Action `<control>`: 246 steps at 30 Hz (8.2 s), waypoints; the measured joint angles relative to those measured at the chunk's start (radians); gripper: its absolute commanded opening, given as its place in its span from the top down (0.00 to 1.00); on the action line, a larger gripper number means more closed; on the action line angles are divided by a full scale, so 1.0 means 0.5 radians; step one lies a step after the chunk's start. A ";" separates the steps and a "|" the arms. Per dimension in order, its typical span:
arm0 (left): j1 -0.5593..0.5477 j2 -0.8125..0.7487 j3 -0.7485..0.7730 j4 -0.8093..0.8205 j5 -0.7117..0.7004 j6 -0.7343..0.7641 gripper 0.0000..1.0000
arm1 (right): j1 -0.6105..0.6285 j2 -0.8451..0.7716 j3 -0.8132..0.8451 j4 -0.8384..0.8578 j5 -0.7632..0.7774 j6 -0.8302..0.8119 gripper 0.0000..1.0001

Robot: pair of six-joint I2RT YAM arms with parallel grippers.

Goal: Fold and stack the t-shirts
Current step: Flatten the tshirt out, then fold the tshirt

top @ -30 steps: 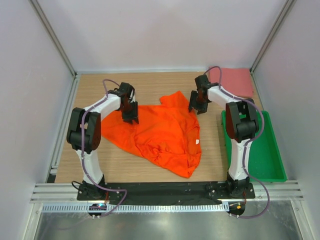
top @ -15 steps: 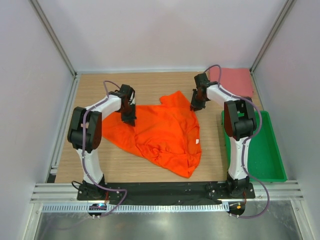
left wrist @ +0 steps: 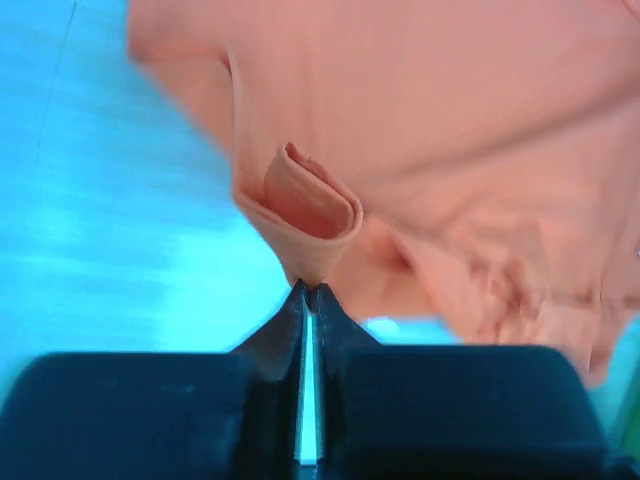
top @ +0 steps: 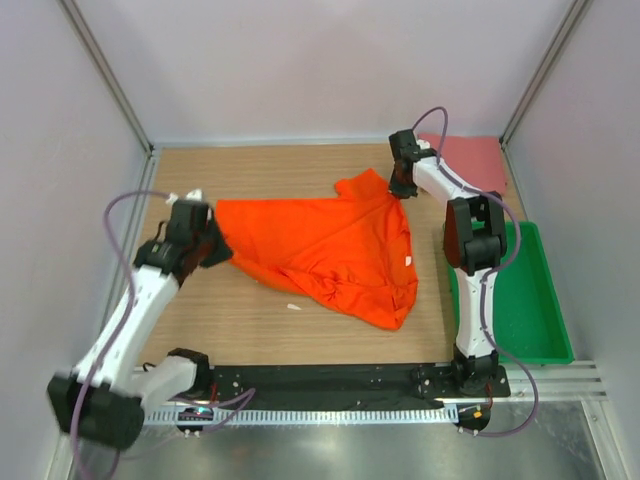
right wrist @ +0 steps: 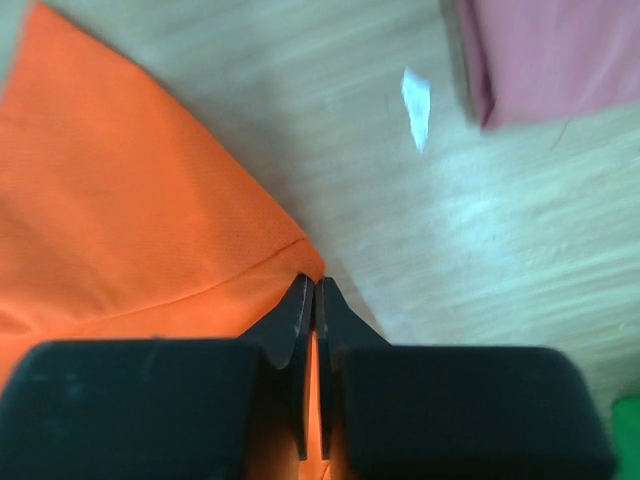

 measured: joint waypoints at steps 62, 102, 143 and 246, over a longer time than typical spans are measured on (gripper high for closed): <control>0.282 1.874 0.984 0.483 0.694 0.067 0.45 | 0.286 -1.051 -1.498 -0.004 -0.568 -0.295 0.80; 0.346 1.680 0.796 0.497 0.715 0.058 0.45 | 0.505 -2.689 -2.333 -1.144 -1.550 -0.065 0.71; 0.394 2.406 1.868 0.365 0.246 -0.031 0.29 | 0.108 0.625 0.752 0.408 0.092 -0.351 0.36; 1.184 0.091 -0.951 0.330 0.022 -0.941 1.00 | 0.262 -2.731 -2.840 -0.016 -0.634 1.254 0.99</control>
